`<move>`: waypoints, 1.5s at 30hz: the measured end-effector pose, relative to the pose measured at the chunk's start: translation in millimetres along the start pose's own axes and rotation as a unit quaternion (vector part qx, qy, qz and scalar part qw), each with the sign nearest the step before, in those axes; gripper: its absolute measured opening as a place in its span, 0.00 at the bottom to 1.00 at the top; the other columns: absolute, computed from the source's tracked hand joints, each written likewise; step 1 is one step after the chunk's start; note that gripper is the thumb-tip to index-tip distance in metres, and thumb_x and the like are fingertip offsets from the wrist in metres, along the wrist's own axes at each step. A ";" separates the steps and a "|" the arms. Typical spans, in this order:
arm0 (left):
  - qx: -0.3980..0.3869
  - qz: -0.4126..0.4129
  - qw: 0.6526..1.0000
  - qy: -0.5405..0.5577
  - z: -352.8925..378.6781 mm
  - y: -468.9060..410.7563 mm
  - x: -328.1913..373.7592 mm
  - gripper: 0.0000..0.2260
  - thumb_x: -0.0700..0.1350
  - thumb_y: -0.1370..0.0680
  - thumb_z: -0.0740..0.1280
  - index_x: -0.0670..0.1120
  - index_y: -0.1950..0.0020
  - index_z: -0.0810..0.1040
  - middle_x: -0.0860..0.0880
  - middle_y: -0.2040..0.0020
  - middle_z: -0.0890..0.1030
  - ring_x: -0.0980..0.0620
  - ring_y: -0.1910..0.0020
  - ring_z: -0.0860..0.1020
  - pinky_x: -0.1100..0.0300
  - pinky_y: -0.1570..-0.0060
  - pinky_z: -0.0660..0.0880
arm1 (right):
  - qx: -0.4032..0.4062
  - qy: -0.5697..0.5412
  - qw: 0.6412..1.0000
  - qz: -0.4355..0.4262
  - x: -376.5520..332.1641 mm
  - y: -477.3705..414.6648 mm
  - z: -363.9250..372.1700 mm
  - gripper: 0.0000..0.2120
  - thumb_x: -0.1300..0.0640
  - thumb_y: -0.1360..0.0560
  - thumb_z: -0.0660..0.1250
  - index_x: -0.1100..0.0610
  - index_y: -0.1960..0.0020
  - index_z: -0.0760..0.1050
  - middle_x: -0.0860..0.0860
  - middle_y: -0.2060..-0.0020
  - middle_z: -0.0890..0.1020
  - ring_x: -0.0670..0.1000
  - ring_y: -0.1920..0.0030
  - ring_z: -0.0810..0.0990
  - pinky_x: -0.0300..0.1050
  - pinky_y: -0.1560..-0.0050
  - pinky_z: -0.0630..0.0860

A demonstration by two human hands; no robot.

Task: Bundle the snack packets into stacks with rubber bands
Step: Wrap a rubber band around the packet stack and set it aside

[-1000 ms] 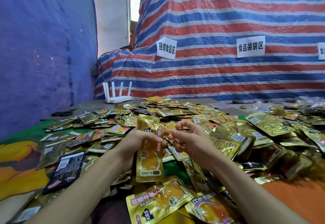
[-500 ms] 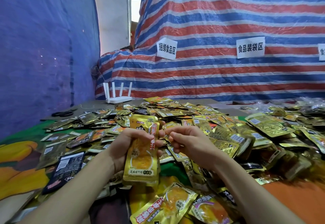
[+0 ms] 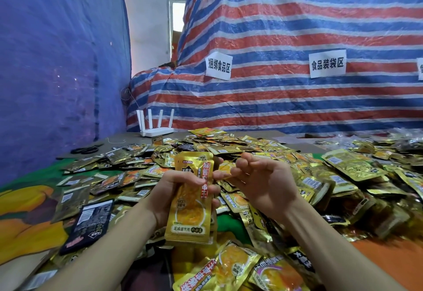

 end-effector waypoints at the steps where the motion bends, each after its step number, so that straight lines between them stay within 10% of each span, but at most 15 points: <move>1: -0.005 0.001 1.000 0.004 0.4 0.0 0.3 0.13 0.37 0.27 0.69 0.40 0.43 0.81 0.43 0.54 0.81 0.42 0.53 0.81 0.51 0.49 0.79 | -0.001 -0.009 1.000 0.002 0.2 -0.1 0.2 0.15 0.65 0.28 0.55 0.60 0.62 0.80 0.53 0.66 0.77 0.52 0.66 0.77 0.50 0.52 0.78; 11: 0.118 -0.003 0.991 -0.063 -5.6 -4.3 -0.5 0.14 0.39 0.35 0.75 0.40 0.49 0.85 0.42 0.56 0.83 0.42 0.58 0.82 0.51 0.53 0.80 | -0.016 0.048 0.999 0.013 8.0 -2.5 3.5 0.24 0.70 0.26 0.64 0.61 0.30 0.72 0.55 0.37 0.82 0.50 0.67 0.85 0.36 0.70 0.80; 15: 0.327 0.105 0.939 -0.018 -16.8 -7.4 8.9 0.12 0.38 0.29 0.68 0.38 0.48 0.84 0.43 0.59 0.81 0.46 0.65 0.81 0.53 0.60 0.80 | 0.066 0.166 0.984 -0.004 9.3 -3.1 -5.4 0.31 0.68 0.32 0.73 0.59 0.29 0.73 0.54 0.37 0.82 0.63 0.49 0.86 0.48 0.64 0.84; 21: 0.483 0.239 0.842 0.017 -17.1 -2.5 12.1 0.05 0.39 0.25 0.71 0.36 0.56 0.83 0.37 0.58 0.83 0.40 0.62 0.83 0.45 0.57 0.82 | 0.072 0.273 0.959 0.016 46.3 -2.8 15.8 0.35 0.58 0.39 0.85 0.51 0.34 0.79 0.50 0.35 0.79 0.52 0.44 0.85 0.53 0.54 0.84; 27: 0.481 0.310 0.818 0.057 0.0 -6.7 14.2 0.16 0.37 0.24 0.70 0.33 0.38 0.76 0.31 0.48 0.83 0.37 0.55 0.85 0.43 0.57 0.83 | 0.082 0.314 0.945 -0.037 67.0 1.0 37.7 0.31 0.56 0.38 0.82 0.46 0.37 0.79 0.49 0.47 0.85 0.55 0.49 0.86 0.59 0.46 0.83; 34: 0.389 0.275 0.878 0.043 10.2 -18.7 3.4 0.12 0.42 0.22 0.67 0.42 0.62 0.86 0.40 0.58 0.83 0.42 0.61 0.83 0.42 0.49 0.80 | 0.115 0.353 0.923 -0.106 61.7 5.1 40.3 0.34 0.53 0.41 0.81 0.49 0.36 0.75 0.50 0.46 0.84 0.49 0.47 0.84 0.52 0.43 0.82; 38: 0.356 0.269 0.895 0.008 10.5 -23.5 -2.7 0.12 0.43 0.20 0.65 0.47 0.54 0.88 0.44 0.53 0.87 0.47 0.56 0.86 0.51 0.56 0.83 | 0.128 0.330 0.926 -0.135 56.9 4.1 36.1 0.35 0.51 0.43 0.82 0.47 0.38 0.76 0.50 0.46 0.83 0.48 0.49 0.85 0.46 0.51 0.83; 45: 0.338 0.246 0.908 -0.009 6.2 -22.0 -3.8 0.12 0.45 0.19 0.64 0.49 0.41 0.85 0.42 0.43 0.84 0.40 0.42 0.82 0.41 0.40 0.78 | 0.123 0.351 0.925 -0.082 55.3 0.1 24.5 0.26 0.48 0.39 0.77 0.47 0.42 0.77 0.48 0.54 0.85 0.47 0.57 0.86 0.39 0.63 0.80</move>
Point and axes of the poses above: each hand's wrist, its own y-axis away from the middle knuckle, its own z-axis out of the palm, x = y × z, the point moved 2 cm from there along -y, towards the middle knuckle
